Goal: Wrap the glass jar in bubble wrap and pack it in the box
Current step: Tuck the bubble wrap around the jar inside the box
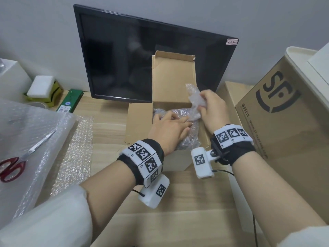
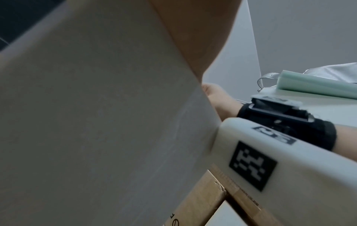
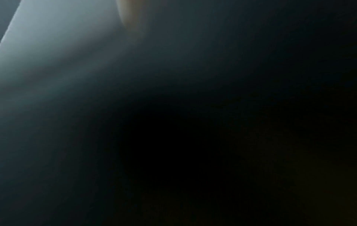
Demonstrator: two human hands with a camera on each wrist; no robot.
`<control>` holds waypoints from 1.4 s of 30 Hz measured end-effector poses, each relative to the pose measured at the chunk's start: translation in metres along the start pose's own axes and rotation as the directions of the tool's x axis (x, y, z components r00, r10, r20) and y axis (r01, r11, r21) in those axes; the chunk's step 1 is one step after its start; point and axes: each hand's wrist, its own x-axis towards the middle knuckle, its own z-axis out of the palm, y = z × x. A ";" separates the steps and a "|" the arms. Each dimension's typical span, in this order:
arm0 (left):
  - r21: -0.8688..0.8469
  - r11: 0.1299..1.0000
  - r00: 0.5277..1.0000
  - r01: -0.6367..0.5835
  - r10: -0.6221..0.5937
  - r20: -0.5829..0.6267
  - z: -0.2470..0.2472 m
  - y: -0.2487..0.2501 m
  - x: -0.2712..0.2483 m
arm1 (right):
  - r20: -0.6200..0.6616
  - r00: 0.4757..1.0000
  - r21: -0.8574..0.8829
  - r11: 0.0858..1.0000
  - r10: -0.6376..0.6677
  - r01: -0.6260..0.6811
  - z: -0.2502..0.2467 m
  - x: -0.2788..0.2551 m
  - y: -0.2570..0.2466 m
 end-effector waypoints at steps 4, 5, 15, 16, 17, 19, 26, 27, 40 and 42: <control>0.037 0.997 0.998 0.068 -0.068 -0.008 0.002 0.005 0.003 | 0.085 0.984 -0.232 0.957 -0.157 0.173 0.015 -0.010 0.006; 0.042 0.996 0.997 0.077 -0.077 0.002 0.003 0.005 0.004 | 0.110 0.982 -0.279 0.943 -0.156 0.181 0.015 -0.011 0.008; -0.020 0.998 0.998 0.062 -0.062 0.015 0.003 0.001 0.003 | 0.180 0.983 -0.368 0.926 -0.022 0.088 0.026 0.003 0.010; -0.007 0.998 0.997 0.068 -0.068 0.027 0.002 0.000 0.003 | 0.133 0.990 -0.347 0.934 -0.039 0.084 0.027 0.003 0.009; 0.006 0.997 0.997 0.071 -0.071 0.035 0.002 0.000 0.002 | 0.073 0.994 -0.333 0.937 -0.086 0.105 0.026 0.001 0.008; 0.028 0.997 0.997 0.067 -0.068 0.033 0.002 0.001 0.002 | -0.040 0.956 -0.335 0.905 -0.291 0.261 0.021 -0.005 0.003; 0.037 0.996 0.997 0.076 -0.076 0.011 -0.001 0.001 0.003 | 0.172 0.882 -0.321 0.821 -0.440 0.472 0.015 -0.017 0.005; 0.037 0.997 0.997 0.075 -0.076 0.020 -0.001 0.001 0.002 | 0.176 0.909 -0.363 0.833 -0.378 0.417 0.014 -0.018 0.006; 0.067 0.993 0.995 0.094 -0.095 0.014 0.003 0.001 0.001 | 0.273 0.947 -0.380 0.886 -0.166 0.265 0.021 -0.010 0.008; 0.080 0.993 0.996 0.086 -0.088 0.014 0.004 0.002 0.001 | 0.230 0.962 -0.462 0.853 -0.150 0.243 0.018 -0.015 0.006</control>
